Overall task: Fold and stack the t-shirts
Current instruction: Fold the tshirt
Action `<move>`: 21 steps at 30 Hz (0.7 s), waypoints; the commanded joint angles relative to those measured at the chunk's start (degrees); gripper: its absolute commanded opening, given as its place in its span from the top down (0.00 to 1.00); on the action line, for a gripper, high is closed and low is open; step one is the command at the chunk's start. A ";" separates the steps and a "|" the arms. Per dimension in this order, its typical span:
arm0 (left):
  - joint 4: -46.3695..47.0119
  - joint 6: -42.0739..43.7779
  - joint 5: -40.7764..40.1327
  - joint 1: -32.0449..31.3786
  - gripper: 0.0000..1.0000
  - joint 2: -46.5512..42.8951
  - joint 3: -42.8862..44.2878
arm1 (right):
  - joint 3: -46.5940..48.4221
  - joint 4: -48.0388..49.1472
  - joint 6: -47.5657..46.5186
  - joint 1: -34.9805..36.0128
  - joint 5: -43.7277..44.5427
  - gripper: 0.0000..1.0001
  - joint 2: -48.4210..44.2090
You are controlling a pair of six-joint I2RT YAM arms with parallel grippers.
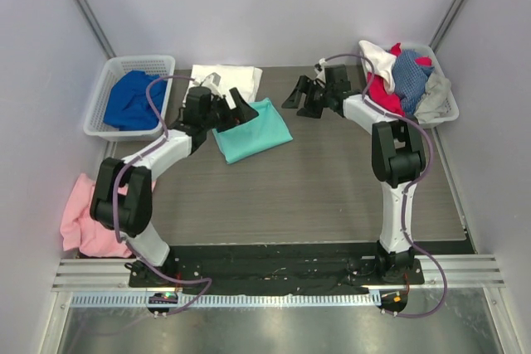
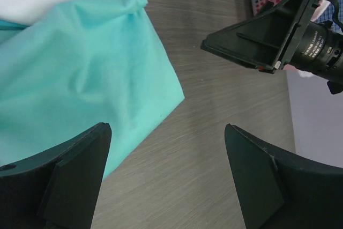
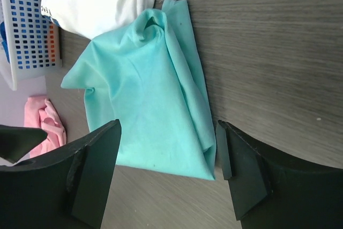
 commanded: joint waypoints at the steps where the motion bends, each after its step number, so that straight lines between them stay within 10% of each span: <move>1: 11.75 -2.57 6.83 0.07 0.08 5.99 0.54 | -3.48 2.84 -0.31 -0.33 0.51 0.20 -4.49; 21: 29.17 -11.80 18.88 9.29 0.10 32.01 16.28 | -7.70 5.30 0.66 -0.24 -1.07 0.20 -4.23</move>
